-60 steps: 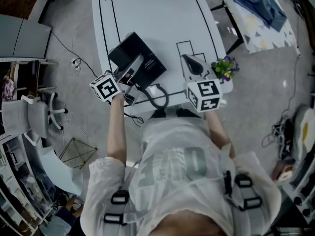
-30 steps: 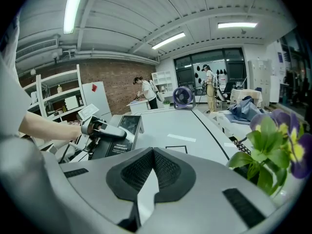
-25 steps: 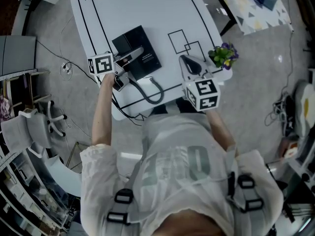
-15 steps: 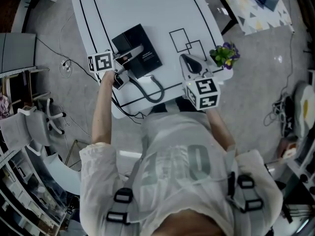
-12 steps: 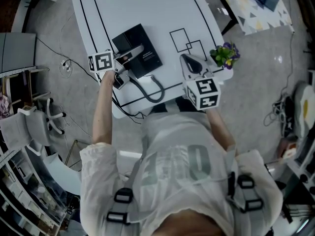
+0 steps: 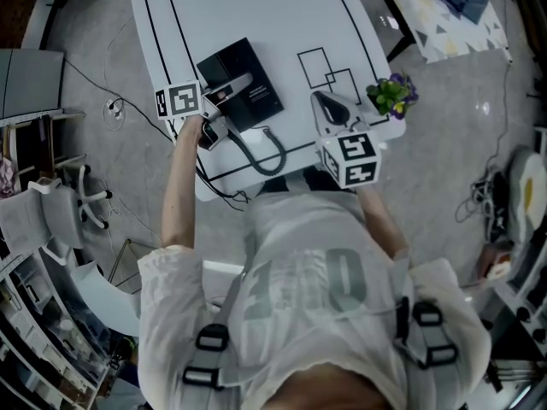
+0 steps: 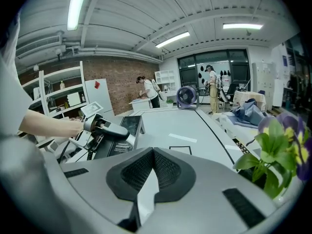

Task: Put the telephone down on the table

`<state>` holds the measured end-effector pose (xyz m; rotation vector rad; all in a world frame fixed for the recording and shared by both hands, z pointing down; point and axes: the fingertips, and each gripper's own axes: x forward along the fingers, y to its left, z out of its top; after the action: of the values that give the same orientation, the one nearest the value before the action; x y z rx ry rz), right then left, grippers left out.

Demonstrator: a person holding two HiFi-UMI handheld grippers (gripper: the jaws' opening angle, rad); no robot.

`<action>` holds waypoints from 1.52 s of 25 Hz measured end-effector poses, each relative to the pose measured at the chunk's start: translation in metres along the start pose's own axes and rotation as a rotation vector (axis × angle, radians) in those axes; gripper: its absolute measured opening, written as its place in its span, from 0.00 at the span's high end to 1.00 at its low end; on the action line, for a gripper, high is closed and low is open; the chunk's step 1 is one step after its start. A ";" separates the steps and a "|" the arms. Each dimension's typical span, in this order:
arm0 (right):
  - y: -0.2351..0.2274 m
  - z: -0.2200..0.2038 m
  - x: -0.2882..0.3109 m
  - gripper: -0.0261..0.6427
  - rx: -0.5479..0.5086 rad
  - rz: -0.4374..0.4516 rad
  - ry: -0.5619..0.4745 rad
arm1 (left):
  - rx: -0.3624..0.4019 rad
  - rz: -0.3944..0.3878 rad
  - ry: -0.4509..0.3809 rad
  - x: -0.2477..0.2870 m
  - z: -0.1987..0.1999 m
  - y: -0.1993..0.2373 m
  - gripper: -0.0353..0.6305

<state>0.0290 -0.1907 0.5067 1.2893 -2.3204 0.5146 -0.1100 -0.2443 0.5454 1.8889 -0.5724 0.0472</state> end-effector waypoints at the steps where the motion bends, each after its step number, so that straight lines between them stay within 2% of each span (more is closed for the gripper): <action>1: 0.001 0.001 0.000 0.95 -0.003 0.002 0.001 | -0.002 0.006 -0.003 0.000 0.000 0.001 0.66; 6: 0.005 0.003 -0.001 0.95 -0.014 0.011 -0.002 | -0.011 0.044 -0.022 0.000 0.002 0.002 0.59; 15: 0.011 0.005 -0.003 0.95 -0.029 0.034 -0.004 | -0.036 0.031 -0.096 -0.006 0.008 0.003 0.52; 20: 0.016 0.007 -0.005 0.95 -0.031 0.042 -0.008 | -0.043 0.037 -0.115 -0.010 0.009 0.003 0.51; 28: 0.023 0.010 -0.006 0.95 -0.051 0.062 -0.016 | -0.224 -0.105 -0.301 -0.034 0.022 -0.002 0.50; 32: 0.025 0.011 -0.005 0.95 -0.051 0.065 -0.013 | -0.354 -0.197 -0.422 -0.055 0.029 0.007 0.50; 34: 0.026 0.013 -0.004 0.95 -0.057 0.067 -0.014 | -0.378 -0.209 -0.474 -0.064 0.031 0.010 0.50; 38: 0.028 0.017 -0.003 0.95 -0.070 0.071 -0.016 | -0.354 -0.176 -0.520 -0.078 0.034 0.014 0.50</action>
<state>0.0032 -0.1836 0.4882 1.1861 -2.3825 0.4430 -0.1921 -0.2498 0.5210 1.5904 -0.7056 -0.6366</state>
